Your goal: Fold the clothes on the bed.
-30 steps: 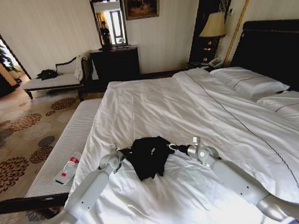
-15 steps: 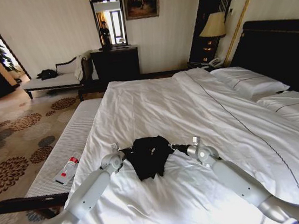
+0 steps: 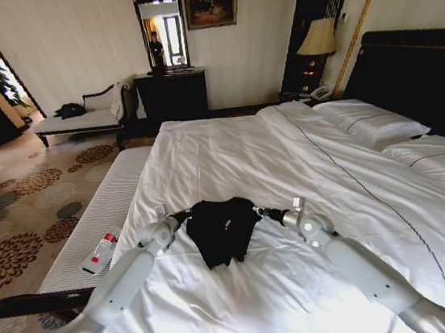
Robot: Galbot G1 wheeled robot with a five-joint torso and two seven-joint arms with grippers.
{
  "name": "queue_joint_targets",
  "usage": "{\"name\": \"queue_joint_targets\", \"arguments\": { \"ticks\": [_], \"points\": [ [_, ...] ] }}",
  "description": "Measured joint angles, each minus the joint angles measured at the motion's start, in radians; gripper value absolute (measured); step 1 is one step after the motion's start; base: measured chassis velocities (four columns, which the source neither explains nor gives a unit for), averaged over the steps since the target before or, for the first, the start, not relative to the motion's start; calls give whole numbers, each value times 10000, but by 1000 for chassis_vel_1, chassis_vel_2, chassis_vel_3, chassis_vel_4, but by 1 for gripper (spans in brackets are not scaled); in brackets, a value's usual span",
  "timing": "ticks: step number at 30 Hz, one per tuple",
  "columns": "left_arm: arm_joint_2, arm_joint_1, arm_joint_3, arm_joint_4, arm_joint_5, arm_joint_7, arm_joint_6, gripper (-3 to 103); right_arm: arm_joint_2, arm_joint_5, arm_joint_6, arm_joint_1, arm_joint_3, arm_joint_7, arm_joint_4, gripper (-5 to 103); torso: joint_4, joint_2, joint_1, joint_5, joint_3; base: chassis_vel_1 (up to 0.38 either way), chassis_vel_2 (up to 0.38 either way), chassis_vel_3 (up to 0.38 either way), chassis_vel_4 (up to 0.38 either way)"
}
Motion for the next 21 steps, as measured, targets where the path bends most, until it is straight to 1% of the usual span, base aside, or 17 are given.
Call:
{"name": "queue_joint_targets", "arguments": {
  "ticks": [2, 5, 7, 8, 10, 12, 13, 15, 16, 17, 19, 21],
  "points": [
    [217, -39, -158, -423, -164, -96, -1, 0, -246, 171, -8, -58, 215, 233, 649, 1, 0, 0, -1, -1, 0, 0, 0, 0, 0],
    [697, -339, -392, -1318, -694, -387, 15, 0, -902, 559, -52, -122, 722, 565, 1795, 1, 0, 0, -1, -2, -1, 0, 0, 0, 0],
    [793, -438, -420, -1469, -806, -436, 23, 0, -1029, 650, -59, -118, 819, 622, 1972, 1, -1, 0, -1, -2, 0, 0, 0, 0, 0],
    [1033, -780, -466, -1818, -1105, -597, 48, 0, -1358, 872, -74, -60, 1104, 758, 2411, 1, -2, 0, -1, 2, 0, 0, 0, 0, 0],
    [1290, -1255, -477, -2207, -1447, -738, 94, 0, -1760, 1098, -81, 37, 1450, 883, 2875, 1, -2, 0, -1, 1, 0, 0, 0, 0, 0],
    [1379, -1445, -471, -2341, -1577, -757, 123, 0, -1868, 1172, -90, 68, 1544, 926, 3009, 1, -2, 0, 0, -3, 0, 0, 0, 0, 0],
    [1530, -1778, -450, -2560, -1777, -821, 169, 0, -2049, 1294, -108, 132, 1693, 993, 3241, 1, -3, 0, 0, -2, 0, 0, 0, 0, 0],
    [1907, -2852, -358, -3069, -2422, -968, 297, 0, -2742, 1807, -134, 528, 2152, 1249, 3949, 1, -3, 1, 0, 5, -1, 0, 0, 0, 0],
    [1967, -3061, -328, -3127, -2548, -997, 328, 0, -2901, 1920, -137, 649, 2223, 1303, 4054, 1, -3, 1, -1, 5, -1, 0, 0, 0, 0],
    [1967, -3061, -328, -3127, -2548, -997, 328, 0, -2901, 1920, -137, 649, 2223, 1303, 4054, 1, -3, 1, -1, 5, -1, 0, 0, 0, 0],
    [2192, -4006, -209, -3169, -2955, -1106, 400, 0, -3591, 2519, -139, 1255, 2549, 1491, 4281, 1, 0, 1, -2, 2, -1, 0, 0, 0, 0],
    [2291, -4721, -47, -3055, -3283, -1180, 451, 0, -4113, 2968, -126, 1471, 2979, 1524, 4299, 1, 3, 0, -1, -2, 1, 0, 0, 0, 0]
  ]
}}
